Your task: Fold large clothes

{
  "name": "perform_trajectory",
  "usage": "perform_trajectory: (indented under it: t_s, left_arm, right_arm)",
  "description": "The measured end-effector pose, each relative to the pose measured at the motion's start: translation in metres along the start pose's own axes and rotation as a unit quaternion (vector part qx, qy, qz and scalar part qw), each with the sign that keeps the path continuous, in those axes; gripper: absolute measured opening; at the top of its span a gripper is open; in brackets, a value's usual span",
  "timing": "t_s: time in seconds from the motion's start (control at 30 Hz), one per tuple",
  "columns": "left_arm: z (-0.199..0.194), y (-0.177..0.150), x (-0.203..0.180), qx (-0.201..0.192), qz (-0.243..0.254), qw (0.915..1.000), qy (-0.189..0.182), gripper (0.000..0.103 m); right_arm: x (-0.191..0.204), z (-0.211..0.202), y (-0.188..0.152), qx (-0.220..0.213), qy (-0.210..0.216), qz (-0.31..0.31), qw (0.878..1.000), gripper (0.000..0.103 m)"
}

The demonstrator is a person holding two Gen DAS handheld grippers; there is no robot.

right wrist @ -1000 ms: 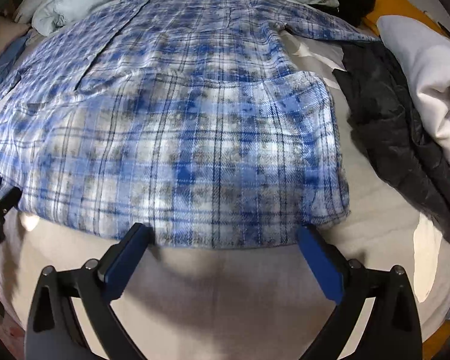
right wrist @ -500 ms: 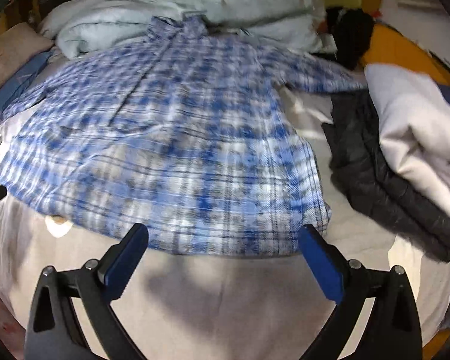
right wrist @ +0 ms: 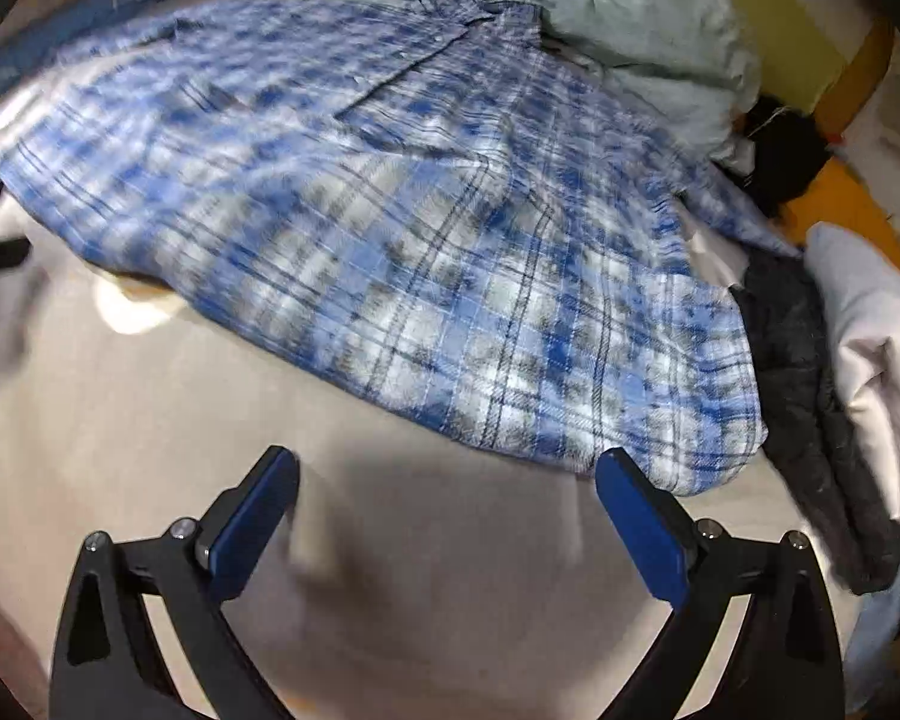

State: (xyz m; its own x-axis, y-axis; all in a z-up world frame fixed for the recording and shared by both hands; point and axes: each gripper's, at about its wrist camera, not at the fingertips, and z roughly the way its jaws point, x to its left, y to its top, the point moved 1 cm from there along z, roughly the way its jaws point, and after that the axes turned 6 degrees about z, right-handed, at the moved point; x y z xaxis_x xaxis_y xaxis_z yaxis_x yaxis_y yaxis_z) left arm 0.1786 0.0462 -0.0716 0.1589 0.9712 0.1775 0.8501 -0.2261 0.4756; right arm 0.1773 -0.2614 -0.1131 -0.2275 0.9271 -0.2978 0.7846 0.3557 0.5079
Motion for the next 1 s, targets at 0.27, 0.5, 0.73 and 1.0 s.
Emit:
perform_trajectory:
  t_s: [0.27, 0.5, 0.73, 1.0]
  left_arm:
    - [0.024, 0.003, 0.048, -0.019, -0.043, 0.9976, 0.050, 0.088]
    - [0.038, 0.006, 0.084, -0.041, -0.096, 0.9905, 0.090, 0.023]
    - [0.004, -0.001, 0.089, -0.089, -0.136, 0.9792, 0.122, 0.003]
    - [-0.077, -0.045, 0.090, -0.113, -0.143, 0.9759, 0.120, 0.003]
  right_arm:
    - [-0.044, 0.017, 0.010, -0.002, -0.069, 0.071, 0.995, 0.098]
    - [-0.079, 0.033, 0.018, 0.002, -0.092, 0.122, 0.988, 0.021]
    - [-0.085, 0.014, 0.016, -0.041, -0.114, 0.160, 0.980, 0.001]
    - [-0.085, -0.063, -0.023, -0.090, -0.095, 0.189, 0.973, 0.001]
